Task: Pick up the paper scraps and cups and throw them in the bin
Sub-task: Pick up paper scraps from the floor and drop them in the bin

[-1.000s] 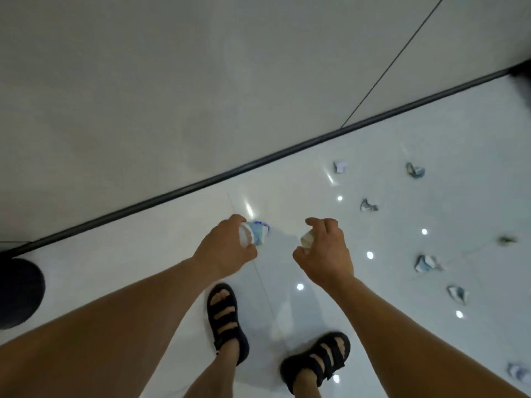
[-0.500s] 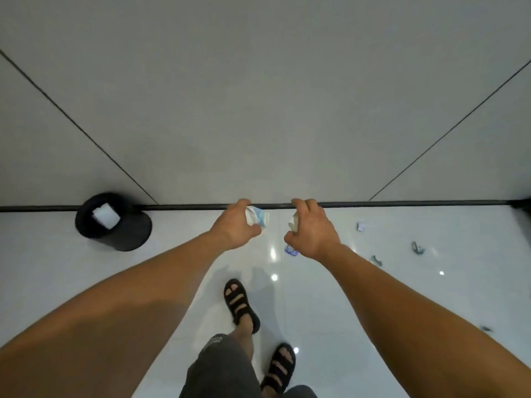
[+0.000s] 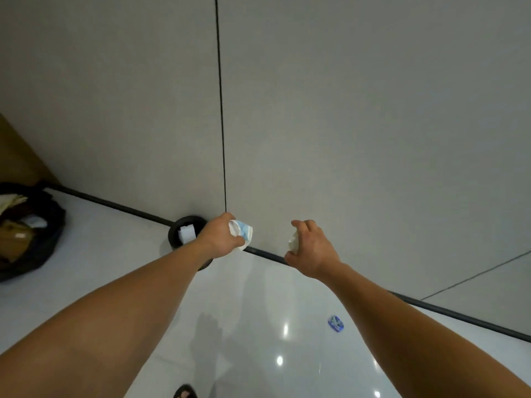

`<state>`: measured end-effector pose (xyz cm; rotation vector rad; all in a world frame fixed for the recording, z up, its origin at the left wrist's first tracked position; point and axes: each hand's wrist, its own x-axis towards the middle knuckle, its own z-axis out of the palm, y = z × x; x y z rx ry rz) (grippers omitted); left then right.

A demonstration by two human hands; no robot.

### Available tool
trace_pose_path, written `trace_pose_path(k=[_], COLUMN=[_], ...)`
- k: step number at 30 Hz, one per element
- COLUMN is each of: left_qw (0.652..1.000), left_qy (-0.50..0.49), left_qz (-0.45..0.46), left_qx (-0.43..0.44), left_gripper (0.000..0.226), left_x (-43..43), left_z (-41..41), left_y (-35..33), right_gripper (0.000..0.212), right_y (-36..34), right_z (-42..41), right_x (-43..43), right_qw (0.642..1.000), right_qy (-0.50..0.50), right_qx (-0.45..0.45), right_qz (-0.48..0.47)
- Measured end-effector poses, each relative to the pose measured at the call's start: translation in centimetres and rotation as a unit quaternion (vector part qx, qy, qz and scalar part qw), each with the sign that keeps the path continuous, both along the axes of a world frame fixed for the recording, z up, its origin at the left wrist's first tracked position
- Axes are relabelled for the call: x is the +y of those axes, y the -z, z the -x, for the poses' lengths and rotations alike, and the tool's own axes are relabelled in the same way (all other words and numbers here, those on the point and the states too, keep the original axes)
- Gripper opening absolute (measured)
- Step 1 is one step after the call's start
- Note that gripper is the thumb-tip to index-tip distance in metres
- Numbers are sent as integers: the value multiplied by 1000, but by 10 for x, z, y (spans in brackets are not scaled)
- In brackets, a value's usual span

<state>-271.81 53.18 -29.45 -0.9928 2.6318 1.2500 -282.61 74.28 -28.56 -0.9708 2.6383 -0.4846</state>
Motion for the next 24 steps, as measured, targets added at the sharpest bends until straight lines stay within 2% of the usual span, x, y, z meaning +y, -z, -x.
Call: trace_pose_path(k=[5,11,17,24], left_qw=[996,994,995,992], left_qy=[-59,-83,-90,-109], left_qz=[48,65,38,18], left_qx=[36,31,7,-53], left_gripper=[63,69,69,67], left_x=[-123,-211,-264,-344], left_z=[-43,-66,-47,15], left_y=[-32,-37,-2,68], right_gripper=[76,79,81,82], right_y=[-18,-20,9,92], right_z=[-31,-46,-9,62], right_x=[-123,-231,-303,-398], right_qw=[999,995,995,990], right_qy=[-35,-77,-85,-98], right_qx=[17,11,-28,-102], right_qz=[37,68,53,-1])
